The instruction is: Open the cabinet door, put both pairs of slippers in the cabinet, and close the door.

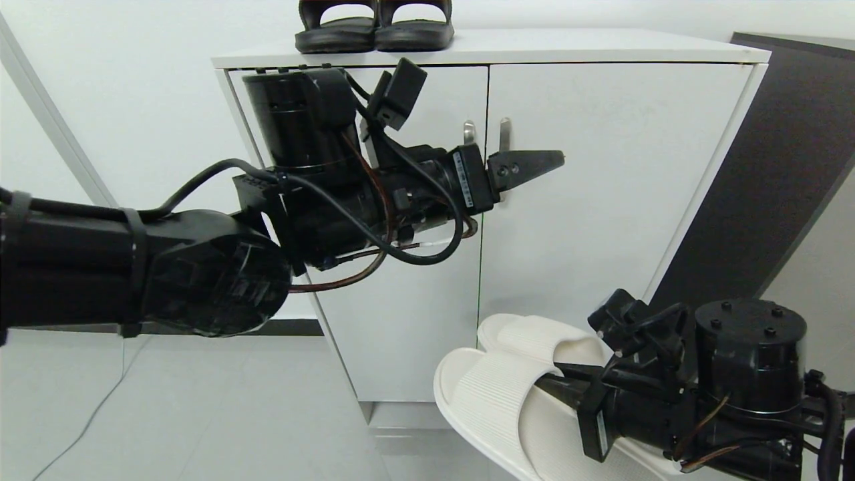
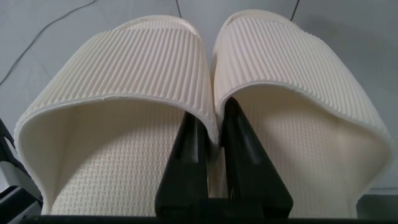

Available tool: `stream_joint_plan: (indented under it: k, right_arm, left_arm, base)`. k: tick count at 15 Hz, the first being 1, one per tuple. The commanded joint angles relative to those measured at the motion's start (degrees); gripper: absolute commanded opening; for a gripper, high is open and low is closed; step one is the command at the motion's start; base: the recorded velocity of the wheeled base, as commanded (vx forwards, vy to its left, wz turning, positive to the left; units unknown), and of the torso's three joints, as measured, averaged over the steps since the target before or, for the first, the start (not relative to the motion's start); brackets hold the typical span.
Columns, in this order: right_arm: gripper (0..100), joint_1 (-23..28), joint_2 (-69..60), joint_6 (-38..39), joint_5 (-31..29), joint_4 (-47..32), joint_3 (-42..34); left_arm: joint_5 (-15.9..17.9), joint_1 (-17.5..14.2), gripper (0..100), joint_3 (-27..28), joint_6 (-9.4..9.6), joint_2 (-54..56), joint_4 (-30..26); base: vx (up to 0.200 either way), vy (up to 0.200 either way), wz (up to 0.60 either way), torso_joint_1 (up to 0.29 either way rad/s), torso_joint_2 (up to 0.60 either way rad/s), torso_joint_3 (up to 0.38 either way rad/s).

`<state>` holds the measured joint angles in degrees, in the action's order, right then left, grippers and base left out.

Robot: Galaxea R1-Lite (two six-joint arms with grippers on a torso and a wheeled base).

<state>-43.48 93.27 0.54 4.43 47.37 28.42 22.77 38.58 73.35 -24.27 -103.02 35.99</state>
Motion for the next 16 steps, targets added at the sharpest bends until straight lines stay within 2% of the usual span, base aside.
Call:
stream_joint_plan:
  k: [1, 3, 6, 9, 16]
  right_arm:
    - [0, -0.02, 0.86, -0.01, 0.15, 0.0, -0.03]
    - [0, -0.02, 1.56, -0.1, 0.15, 0.09, -0.03]
    - [0, -0.02, 1.56, -0.1, 0.15, 0.44, -0.12]
    - [0, -0.02, 1.56, -0.1, 0.15, 0.44, -0.12]
    - [0, -0.02, 1.56, -0.1, 0.15, 0.44, -0.2]
  left_arm:
    - [-2.12, -0.44, 100, 1.97, 1.77, -3.24, -0.04]
    - [-4.58, -0.44, 100, 2.67, 4.85, -4.56, -0.13]
    - [-7.39, -0.97, 100, 5.4, 6.52, -4.99, -1.53]
    - [-8.45, -1.41, 100, 8.56, 6.78, -5.35, -2.85]
    - [-7.83, -0.7, 100, 12.34, 6.78, -7.98, -4.87]
  base:
    - [0.0, 0.0, 0.0, 0.0, 0.0, 0.0]
    - [0.0, 0.0, 0.0, 0.0, 0.0, 0.0]
    - [0.0, 0.0, 0.0, 0.0, 0.0, 0.0]
    - [0.0, 0.0, 0.0, 0.0, 0.0, 0.0]
    - [0.0, 0.0, 0.0, 0.0, 0.0, 0.0]
